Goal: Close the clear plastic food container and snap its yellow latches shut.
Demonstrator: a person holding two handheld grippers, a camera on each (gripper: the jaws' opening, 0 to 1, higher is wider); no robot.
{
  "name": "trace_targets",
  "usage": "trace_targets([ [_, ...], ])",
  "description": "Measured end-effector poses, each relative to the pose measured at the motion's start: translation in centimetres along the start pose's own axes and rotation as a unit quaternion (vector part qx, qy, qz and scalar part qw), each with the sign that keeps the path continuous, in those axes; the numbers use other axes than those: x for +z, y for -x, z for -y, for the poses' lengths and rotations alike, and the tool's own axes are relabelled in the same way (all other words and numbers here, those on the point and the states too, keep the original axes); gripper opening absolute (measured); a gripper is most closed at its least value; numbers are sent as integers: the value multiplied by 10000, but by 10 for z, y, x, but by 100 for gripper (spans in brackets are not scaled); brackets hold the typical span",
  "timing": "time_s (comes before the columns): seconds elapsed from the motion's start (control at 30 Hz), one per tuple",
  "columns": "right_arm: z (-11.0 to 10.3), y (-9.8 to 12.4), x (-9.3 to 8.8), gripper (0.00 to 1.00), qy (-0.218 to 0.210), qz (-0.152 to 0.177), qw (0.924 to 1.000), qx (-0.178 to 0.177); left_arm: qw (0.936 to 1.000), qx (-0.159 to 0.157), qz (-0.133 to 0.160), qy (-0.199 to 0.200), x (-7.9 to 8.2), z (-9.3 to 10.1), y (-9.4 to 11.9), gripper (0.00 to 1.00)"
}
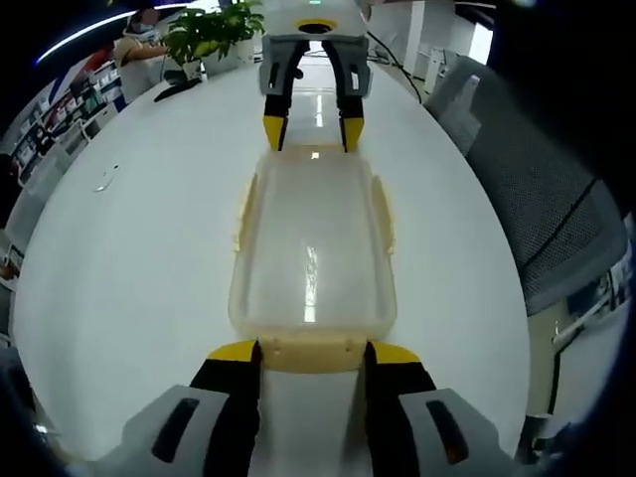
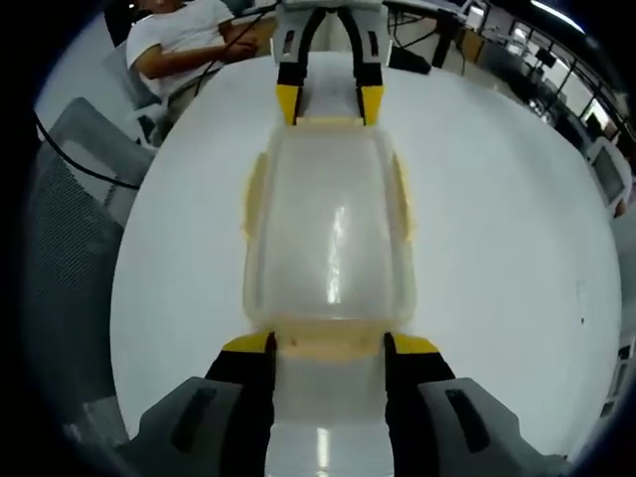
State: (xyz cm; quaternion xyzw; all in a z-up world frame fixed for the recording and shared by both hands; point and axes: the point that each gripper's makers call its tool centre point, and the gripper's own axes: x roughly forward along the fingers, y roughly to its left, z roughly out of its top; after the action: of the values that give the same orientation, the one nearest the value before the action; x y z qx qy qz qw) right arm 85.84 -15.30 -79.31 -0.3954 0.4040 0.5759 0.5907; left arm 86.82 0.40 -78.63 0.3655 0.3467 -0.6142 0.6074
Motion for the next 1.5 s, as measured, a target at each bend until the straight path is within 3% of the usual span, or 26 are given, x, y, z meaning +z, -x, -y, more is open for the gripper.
trace_targets([
  [0.73,-3,0,0,35,20,-47,10000,-16,9999,37,-83,54,5,3,0,32],
  [1.0,-5,3,3,35,75,-52,10000,-33,9998,19,-174,93,-1,3,1,31],
  [1.5,-10,21,11,35,156,64,9998,-116,9996,112,-227,105,7,8,22,32],
])
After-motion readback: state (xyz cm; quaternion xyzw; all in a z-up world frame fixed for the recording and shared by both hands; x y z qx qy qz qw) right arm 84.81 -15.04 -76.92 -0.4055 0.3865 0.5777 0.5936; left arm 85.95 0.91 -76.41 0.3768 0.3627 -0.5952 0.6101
